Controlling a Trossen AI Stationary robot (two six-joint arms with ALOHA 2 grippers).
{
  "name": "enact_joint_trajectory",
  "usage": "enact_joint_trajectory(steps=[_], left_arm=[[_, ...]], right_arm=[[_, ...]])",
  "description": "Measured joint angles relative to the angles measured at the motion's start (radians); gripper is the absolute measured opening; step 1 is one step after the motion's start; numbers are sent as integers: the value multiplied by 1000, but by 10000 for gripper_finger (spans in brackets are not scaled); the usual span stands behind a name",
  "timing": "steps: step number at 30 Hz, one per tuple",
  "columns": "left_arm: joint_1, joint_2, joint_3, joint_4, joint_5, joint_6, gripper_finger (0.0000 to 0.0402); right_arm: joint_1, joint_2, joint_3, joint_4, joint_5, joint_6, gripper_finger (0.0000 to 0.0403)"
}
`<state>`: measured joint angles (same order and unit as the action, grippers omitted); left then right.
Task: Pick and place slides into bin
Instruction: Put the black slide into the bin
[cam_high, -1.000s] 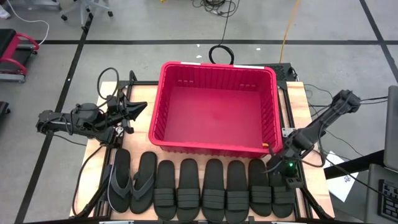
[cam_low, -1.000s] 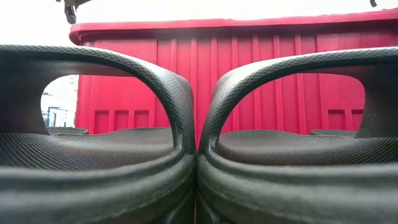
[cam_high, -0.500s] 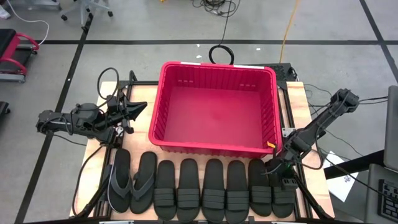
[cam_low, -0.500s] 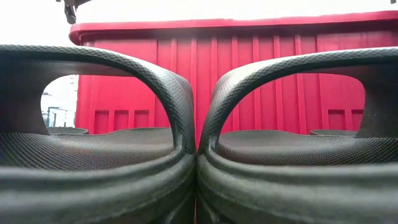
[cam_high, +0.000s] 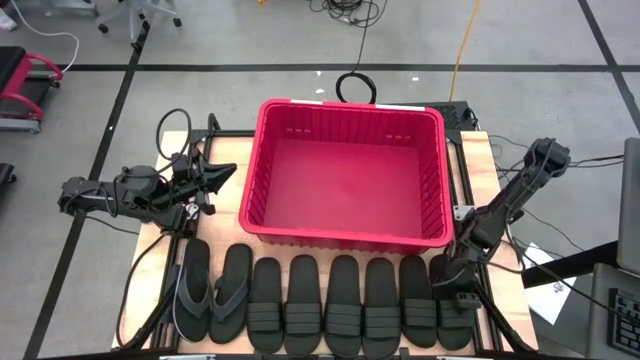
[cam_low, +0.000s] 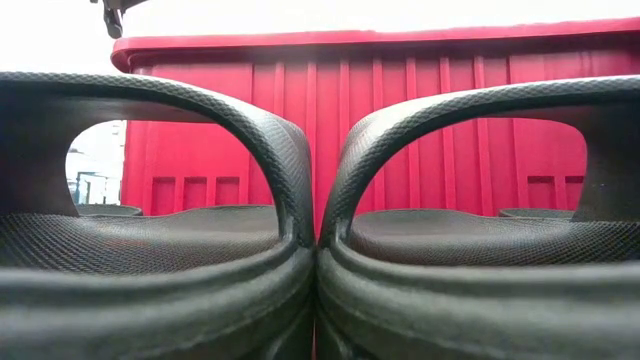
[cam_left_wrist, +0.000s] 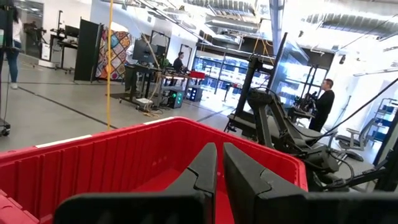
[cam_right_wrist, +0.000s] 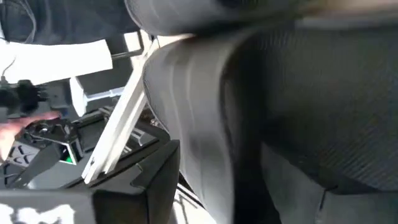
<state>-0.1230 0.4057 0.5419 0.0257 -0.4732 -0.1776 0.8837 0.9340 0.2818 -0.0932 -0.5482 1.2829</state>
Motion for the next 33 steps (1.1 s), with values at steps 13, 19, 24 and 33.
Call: enact_joint_trajectory(steps=[13,19,24,33], left_arm=[[0,0,0,1,-26,-8,26],[0,0,0,1,-25,-16,26],[0,0,0,1,-25,-18,26],[0,0,0,0,-25,-9,26]], right_arm=[[64,2,-50,270,-9,61,14],[67,-6,-51,352,-50,144,7],[67,-30,-41,350,-61,203,7],[66,-121,-22,460,-45,251,5]])
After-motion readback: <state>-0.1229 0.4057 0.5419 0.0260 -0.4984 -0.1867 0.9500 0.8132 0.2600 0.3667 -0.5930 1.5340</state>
